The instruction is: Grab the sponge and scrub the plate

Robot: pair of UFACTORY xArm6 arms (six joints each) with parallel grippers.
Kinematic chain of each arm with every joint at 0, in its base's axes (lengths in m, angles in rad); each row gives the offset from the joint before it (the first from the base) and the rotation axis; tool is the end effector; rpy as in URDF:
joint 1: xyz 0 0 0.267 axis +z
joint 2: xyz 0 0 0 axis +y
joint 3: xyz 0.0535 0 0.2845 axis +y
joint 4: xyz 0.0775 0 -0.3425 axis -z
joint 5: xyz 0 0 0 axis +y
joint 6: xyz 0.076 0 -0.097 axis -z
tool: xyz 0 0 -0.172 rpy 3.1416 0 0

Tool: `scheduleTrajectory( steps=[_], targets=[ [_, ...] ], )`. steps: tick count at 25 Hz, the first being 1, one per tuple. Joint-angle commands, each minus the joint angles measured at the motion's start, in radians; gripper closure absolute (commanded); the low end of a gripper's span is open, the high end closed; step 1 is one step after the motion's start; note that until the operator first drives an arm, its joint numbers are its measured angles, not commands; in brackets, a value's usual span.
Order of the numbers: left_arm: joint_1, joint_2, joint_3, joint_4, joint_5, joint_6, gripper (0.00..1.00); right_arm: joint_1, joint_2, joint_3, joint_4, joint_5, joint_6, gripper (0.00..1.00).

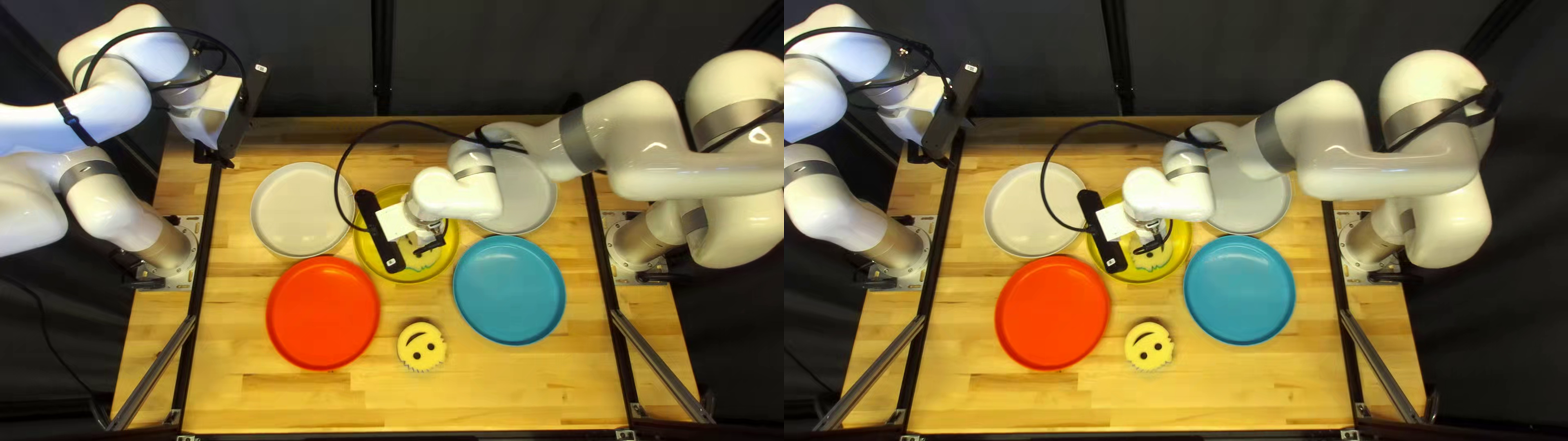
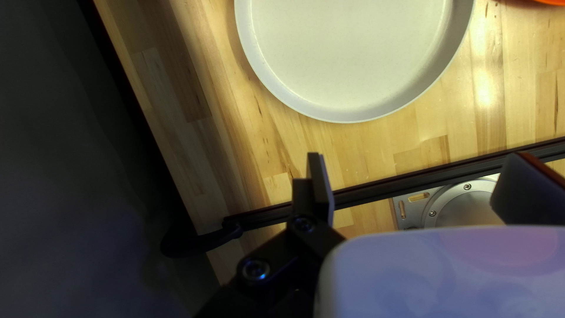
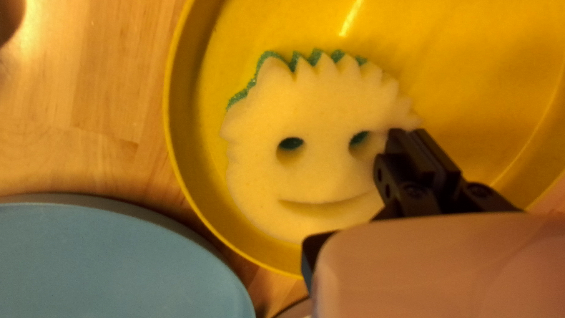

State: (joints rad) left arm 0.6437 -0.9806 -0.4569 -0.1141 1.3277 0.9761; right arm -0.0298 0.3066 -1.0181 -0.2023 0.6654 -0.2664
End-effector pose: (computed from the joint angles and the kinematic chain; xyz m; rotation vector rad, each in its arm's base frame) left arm 0.2153 0.1270 0.2436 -3.0921 0.4847 -0.2460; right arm 0.5083 -0.0365 0.0495 2.9497 0.5873 0.0398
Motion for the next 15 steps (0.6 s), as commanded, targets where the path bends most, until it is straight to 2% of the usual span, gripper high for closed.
scheduleTrajectory(
  steps=[1,5,8,11,15],
  targets=[
    [0.000,0.000,0.000,0.000,0.000,0.000,0.00,-0.012,0.078,-0.109,0.013,0.023,-0.031,1.00],
    [0.000,0.000,0.000,0.000,0.000,0.000,0.00,-0.027,0.151,-0.229,0.023,0.052,-0.072,1.00],
    [0.000,0.000,0.000,0.000,0.000,0.000,0.00,-0.034,0.186,-0.284,0.028,0.063,-0.094,1.00],
    [0.000,0.000,0.000,0.000,0.000,0.000,0.00,-0.042,0.211,-0.307,0.034,0.055,-0.120,1.00],
    [0.000,0.000,0.000,0.000,0.000,0.000,0.00,-0.059,0.206,-0.274,0.050,0.032,-0.155,1.00]
  ],
)
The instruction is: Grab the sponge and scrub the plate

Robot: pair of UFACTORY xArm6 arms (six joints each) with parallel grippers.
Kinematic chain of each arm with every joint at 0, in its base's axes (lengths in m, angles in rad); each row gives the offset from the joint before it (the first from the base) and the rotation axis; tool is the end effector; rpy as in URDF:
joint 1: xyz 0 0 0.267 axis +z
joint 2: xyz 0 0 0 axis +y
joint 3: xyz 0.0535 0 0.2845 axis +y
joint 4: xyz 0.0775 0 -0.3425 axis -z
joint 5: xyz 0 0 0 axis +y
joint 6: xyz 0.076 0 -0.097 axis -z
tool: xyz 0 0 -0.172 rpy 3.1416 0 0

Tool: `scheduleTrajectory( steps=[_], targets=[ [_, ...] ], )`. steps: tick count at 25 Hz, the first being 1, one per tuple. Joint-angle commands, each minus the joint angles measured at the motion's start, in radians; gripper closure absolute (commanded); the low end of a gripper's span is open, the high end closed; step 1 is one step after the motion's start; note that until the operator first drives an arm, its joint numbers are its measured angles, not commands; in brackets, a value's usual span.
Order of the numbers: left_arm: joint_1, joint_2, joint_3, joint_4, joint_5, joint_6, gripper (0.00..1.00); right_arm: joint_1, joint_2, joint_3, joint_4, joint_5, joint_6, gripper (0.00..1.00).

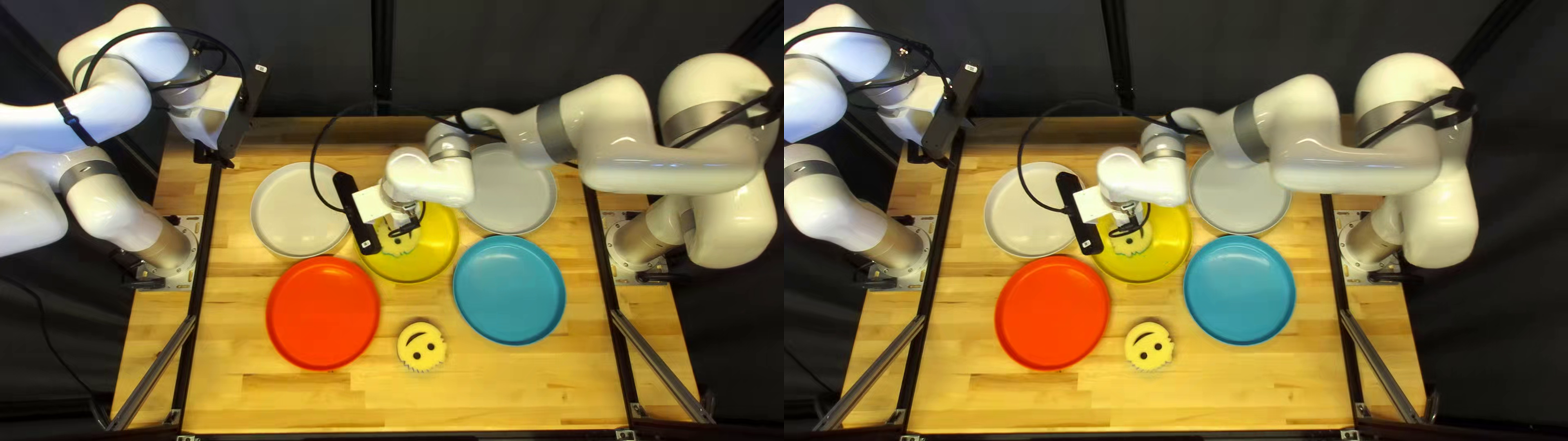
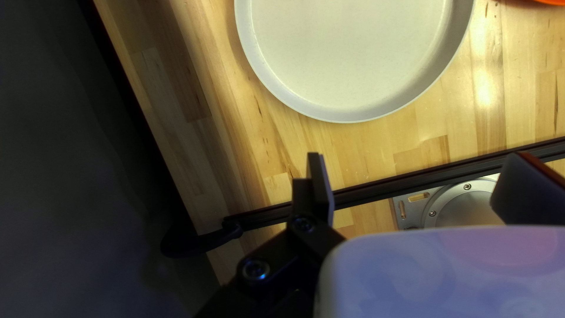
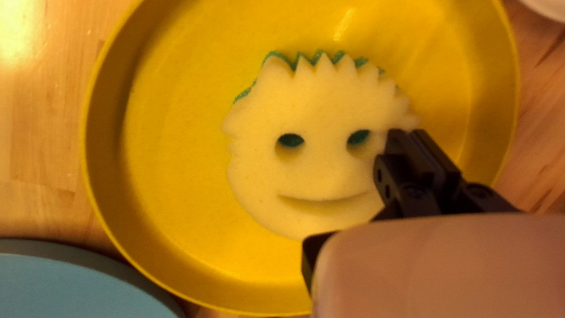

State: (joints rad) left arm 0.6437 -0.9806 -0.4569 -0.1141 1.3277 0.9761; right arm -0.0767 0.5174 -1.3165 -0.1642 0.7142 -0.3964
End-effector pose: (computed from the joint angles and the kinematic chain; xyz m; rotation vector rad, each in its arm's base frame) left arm 0.2153 0.1270 0.2436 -3.0921 0.4847 -0.2460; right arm 0.5832 -0.0643 0.0441 2.9387 0.6561 0.0843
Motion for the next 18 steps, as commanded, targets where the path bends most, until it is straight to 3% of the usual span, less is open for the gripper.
scheduleTrajectory(
  steps=[1,11,15,18],
  targets=[
    [0.000,0.000,0.000,0.000,0.000,0.000,0.00,-0.016,-0.016,0.046,0.014,-0.025,-0.030,1.00],
    [0.000,0.000,0.000,0.000,0.000,0.000,0.00,-0.035,-0.196,0.314,0.020,-0.082,-0.004,1.00],
    [0.000,0.000,0.000,0.000,0.000,0.000,0.00,-0.033,-0.227,0.343,0.015,-0.071,0.018,1.00],
    [0.000,0.000,0.000,0.000,0.000,0.000,0.00,-0.036,-0.188,0.294,0.019,-0.065,0.015,1.00]
  ],
)
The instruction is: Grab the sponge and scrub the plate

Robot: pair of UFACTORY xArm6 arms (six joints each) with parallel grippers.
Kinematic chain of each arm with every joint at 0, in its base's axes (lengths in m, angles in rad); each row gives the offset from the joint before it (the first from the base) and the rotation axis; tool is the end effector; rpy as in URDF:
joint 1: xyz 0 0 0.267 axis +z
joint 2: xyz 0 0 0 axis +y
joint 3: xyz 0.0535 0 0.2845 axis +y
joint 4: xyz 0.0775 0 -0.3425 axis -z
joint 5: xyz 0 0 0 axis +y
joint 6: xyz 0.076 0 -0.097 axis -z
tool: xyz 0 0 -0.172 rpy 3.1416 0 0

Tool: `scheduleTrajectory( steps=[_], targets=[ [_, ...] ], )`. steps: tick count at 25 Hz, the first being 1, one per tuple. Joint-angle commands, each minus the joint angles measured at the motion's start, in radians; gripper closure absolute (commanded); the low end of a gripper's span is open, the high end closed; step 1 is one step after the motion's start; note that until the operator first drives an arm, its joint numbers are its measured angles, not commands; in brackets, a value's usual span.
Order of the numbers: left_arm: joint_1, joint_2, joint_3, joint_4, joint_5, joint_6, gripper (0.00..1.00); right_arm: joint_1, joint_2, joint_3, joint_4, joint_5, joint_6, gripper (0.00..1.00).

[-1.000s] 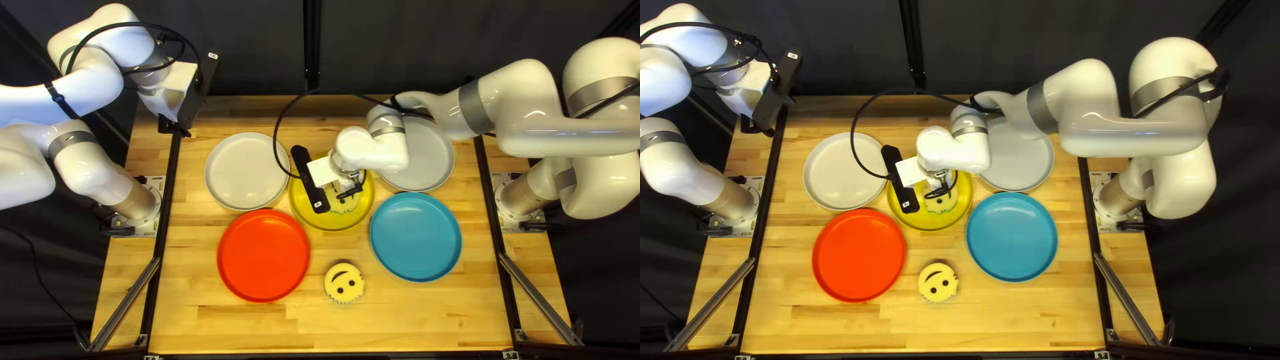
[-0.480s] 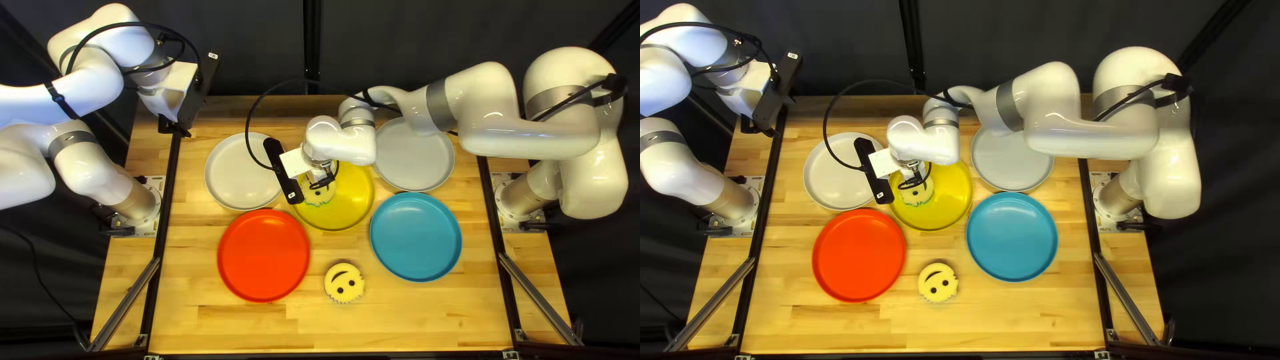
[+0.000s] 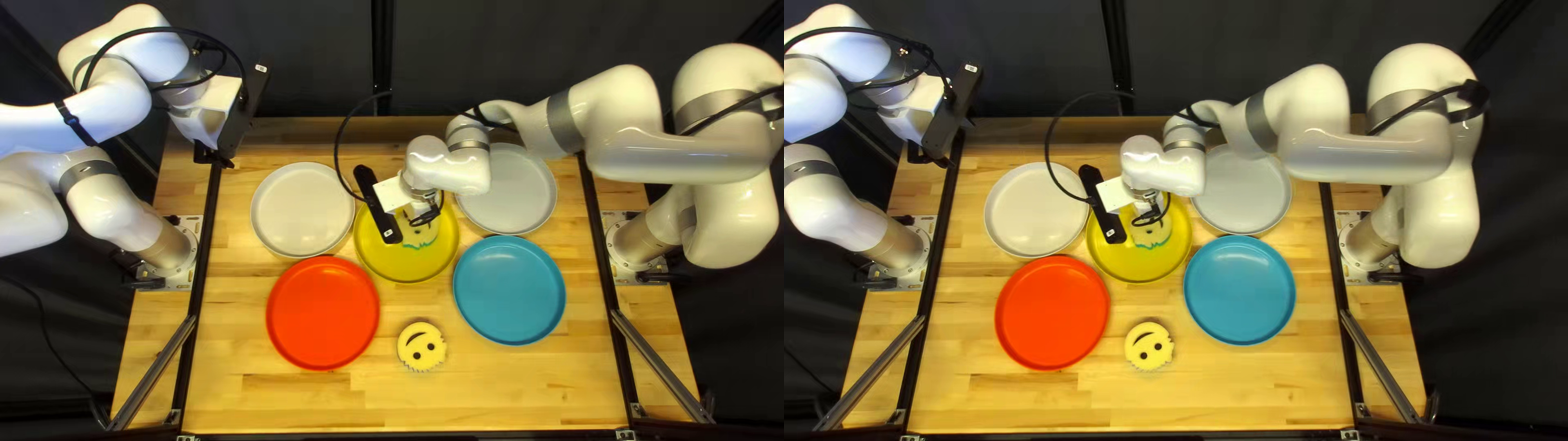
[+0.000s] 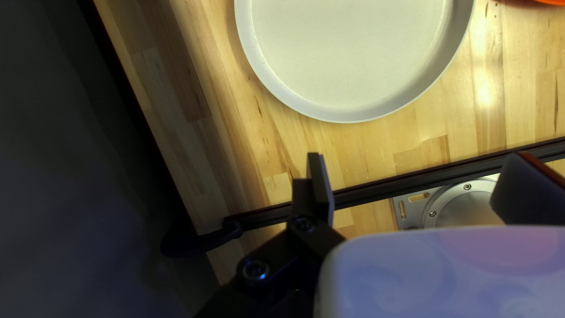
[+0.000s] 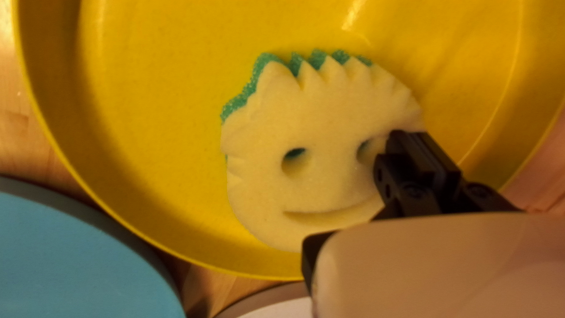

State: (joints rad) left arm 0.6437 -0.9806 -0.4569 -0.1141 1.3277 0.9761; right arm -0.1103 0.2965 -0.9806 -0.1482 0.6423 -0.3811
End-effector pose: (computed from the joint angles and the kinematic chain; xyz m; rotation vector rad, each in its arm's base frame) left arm 0.2153 0.1270 0.2436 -3.0921 0.4847 -0.2460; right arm 0.4942 -0.0696 0.0421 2.9859 0.5862 0.0278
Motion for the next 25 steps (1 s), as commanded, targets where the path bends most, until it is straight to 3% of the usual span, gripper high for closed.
scheduleTrajectory(
  steps=[1,10,13,16,20,25],
  targets=[
    [0.000,0.000,0.000,0.000,0.000,0.000,0.00,-0.002,0.047,-0.059,0.004,0.009,-0.002,1.00],
    [0.000,0.000,0.000,0.000,0.000,0.000,0.00,0.008,0.222,-0.328,0.010,0.069,-0.047,1.00],
    [0.000,0.000,0.000,0.000,0.000,0.000,0.00,0.011,0.238,-0.344,0.009,0.064,-0.057,1.00],
    [0.000,0.000,0.000,0.000,0.000,0.000,0.00,0.003,0.215,-0.300,0.009,0.045,-0.064,1.00],
    [0.000,0.000,0.000,0.000,0.000,0.000,0.00,-0.019,0.126,-0.160,0.009,0.005,-0.065,1.00],
    [0.000,0.000,0.000,0.000,0.000,0.000,0.00,-0.038,0.041,-0.049,0.007,-0.001,-0.051,1.00]
  ],
)
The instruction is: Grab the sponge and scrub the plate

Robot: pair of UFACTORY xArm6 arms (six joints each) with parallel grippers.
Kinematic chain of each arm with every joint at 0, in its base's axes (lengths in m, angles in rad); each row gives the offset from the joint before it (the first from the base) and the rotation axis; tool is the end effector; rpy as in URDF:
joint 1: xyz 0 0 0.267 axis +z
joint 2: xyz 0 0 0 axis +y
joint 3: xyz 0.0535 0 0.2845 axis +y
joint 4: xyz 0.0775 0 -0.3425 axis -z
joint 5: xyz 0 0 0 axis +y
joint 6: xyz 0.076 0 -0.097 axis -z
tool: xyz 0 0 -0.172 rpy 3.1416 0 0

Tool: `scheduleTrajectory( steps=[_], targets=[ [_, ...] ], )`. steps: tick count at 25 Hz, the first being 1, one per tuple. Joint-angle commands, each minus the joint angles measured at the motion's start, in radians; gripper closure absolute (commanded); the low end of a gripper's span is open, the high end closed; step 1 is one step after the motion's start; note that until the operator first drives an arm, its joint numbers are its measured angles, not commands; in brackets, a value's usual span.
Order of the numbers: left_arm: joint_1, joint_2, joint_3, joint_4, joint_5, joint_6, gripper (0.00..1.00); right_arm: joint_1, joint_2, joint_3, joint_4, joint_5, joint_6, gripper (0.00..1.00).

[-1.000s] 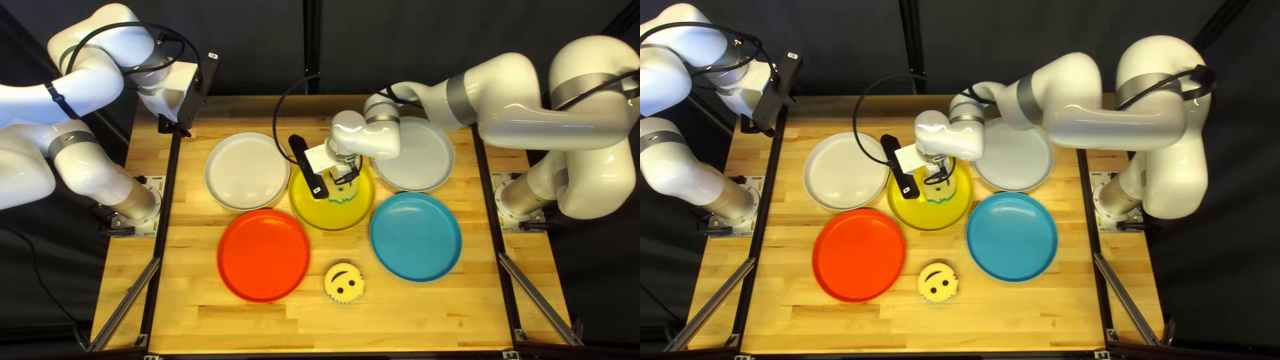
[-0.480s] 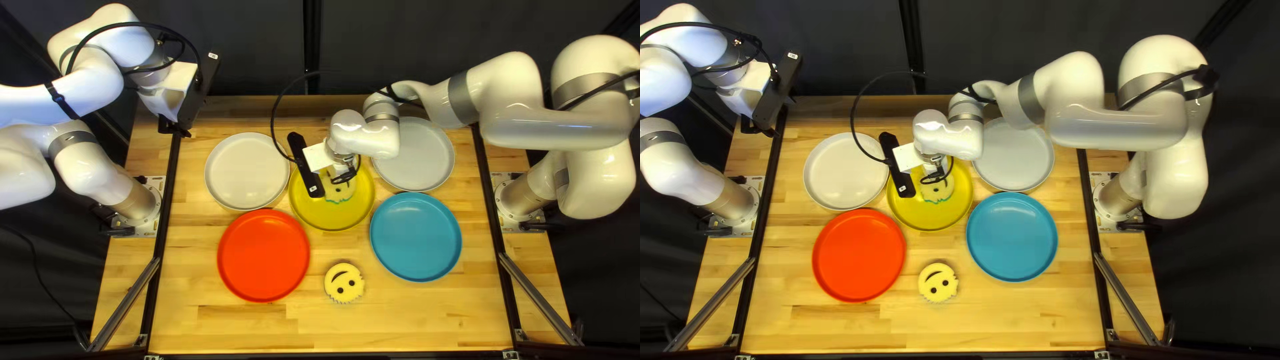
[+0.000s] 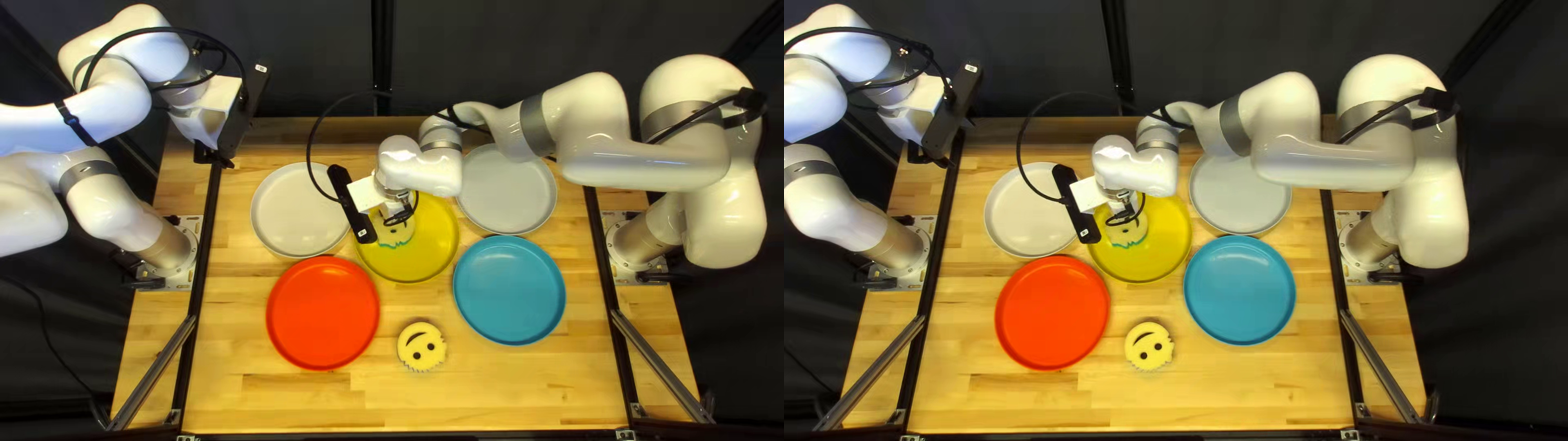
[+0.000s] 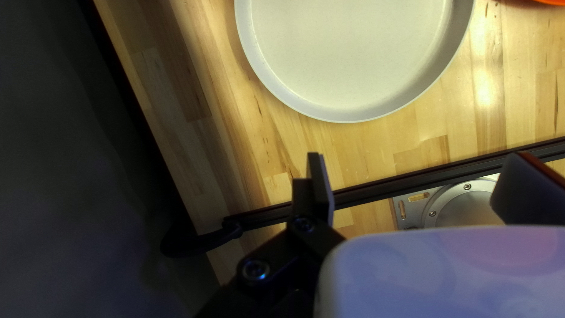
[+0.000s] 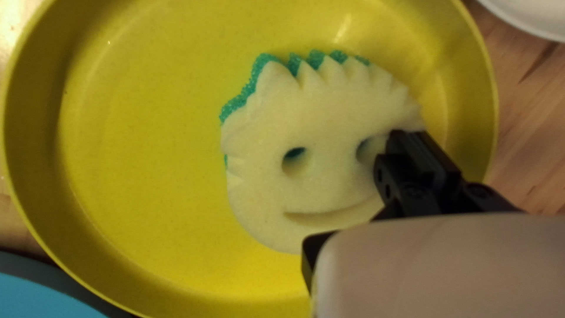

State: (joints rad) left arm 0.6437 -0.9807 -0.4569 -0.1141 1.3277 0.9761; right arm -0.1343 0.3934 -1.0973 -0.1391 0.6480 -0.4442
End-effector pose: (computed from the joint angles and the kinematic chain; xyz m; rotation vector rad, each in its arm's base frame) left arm 0.2153 0.1270 0.2436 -3.0920 0.4847 -0.2461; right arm 0.5242 -0.0851 0.0346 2.9756 0.6319 0.0436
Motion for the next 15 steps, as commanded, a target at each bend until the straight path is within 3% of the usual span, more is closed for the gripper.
scheduleTrajectory(
  steps=[1,4,15],
  targets=[
    [0.000,0.000,0.000,0.000,0.000,0.000,0.00,-0.016,-0.066,0.079,-0.002,-0.005,0.014,1.00],
    [0.000,0.000,0.000,0.000,0.000,0.000,0.00,-0.023,-0.076,0.083,0.002,0.006,0.016,1.00],
    [0.000,0.000,0.000,0.000,0.000,0.000,0.00,-0.012,0.095,-0.176,0.011,0.054,-0.015,1.00]
  ],
)
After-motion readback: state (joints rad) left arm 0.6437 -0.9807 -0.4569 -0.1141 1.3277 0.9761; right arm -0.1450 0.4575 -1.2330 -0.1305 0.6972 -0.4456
